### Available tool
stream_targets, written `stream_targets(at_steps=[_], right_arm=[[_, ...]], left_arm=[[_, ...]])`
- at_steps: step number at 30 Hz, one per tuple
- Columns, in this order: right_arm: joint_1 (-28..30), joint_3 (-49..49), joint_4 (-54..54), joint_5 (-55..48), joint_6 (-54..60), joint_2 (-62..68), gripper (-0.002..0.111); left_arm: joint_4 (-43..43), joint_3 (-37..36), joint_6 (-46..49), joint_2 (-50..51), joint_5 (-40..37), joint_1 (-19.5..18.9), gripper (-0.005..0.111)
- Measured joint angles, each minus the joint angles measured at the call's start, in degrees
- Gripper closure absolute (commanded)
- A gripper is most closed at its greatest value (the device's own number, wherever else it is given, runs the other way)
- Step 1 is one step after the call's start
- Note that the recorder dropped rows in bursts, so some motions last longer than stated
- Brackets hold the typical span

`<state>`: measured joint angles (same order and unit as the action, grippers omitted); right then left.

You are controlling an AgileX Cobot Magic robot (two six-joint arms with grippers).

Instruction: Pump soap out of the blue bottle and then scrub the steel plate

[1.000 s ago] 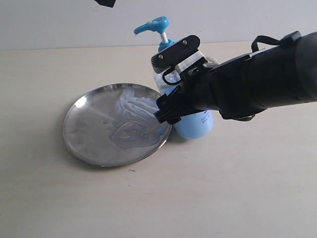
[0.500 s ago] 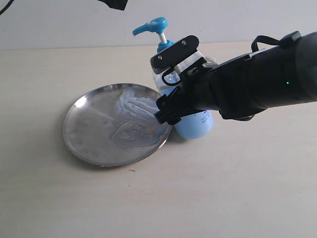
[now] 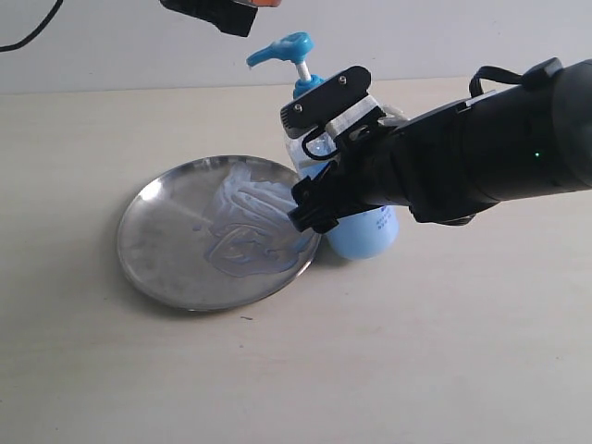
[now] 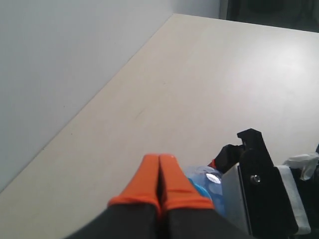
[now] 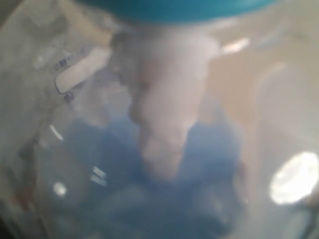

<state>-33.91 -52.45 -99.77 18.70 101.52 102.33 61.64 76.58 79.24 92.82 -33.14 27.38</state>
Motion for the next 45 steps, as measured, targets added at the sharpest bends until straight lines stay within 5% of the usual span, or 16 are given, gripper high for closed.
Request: stream_targets(at_steps=[45], right_arm=[[0.00,0.00,0.00,0.12,0.96,0.00,0.108]], left_arm=[[3.61,1.49,4.27,5.62,-2.47,0.32,0.107]])
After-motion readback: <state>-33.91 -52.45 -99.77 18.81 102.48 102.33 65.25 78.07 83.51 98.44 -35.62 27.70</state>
